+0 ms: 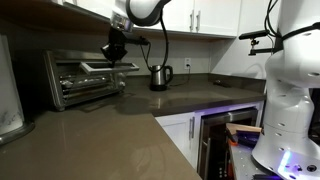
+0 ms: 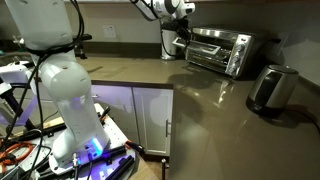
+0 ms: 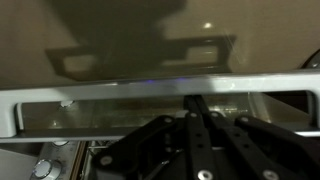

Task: Open the door of the oven

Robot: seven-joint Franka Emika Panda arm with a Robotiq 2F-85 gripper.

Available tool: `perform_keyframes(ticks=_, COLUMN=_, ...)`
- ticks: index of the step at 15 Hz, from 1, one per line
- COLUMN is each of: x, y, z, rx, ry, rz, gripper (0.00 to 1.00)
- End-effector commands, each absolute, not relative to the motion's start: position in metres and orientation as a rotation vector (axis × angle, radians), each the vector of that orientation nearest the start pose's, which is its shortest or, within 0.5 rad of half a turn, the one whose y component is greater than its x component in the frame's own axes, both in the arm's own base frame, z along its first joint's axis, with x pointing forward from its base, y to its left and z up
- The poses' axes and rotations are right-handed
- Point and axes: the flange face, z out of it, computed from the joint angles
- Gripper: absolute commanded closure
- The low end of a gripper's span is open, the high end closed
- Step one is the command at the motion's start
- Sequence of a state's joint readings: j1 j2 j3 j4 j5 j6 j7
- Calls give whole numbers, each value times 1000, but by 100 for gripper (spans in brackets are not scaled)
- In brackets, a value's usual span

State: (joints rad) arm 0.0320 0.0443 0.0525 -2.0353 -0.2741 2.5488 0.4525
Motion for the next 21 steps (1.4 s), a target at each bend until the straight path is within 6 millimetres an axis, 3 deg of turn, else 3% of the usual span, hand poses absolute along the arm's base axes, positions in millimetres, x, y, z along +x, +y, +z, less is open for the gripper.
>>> perform_keyframes(ticks=1, x=587, y=52, z=481, rx=-3120, ry=251, rz=-748, gripper=96)
perform_keyframes(ticks=16, x=592, y=56, z=461, rx=-3085, ry=230, rz=-672, gripper=96)
perform_keyframes(ticks=21, x=589, y=52, z=463, rx=-3099, ry=237, rz=-665, gripper=96)
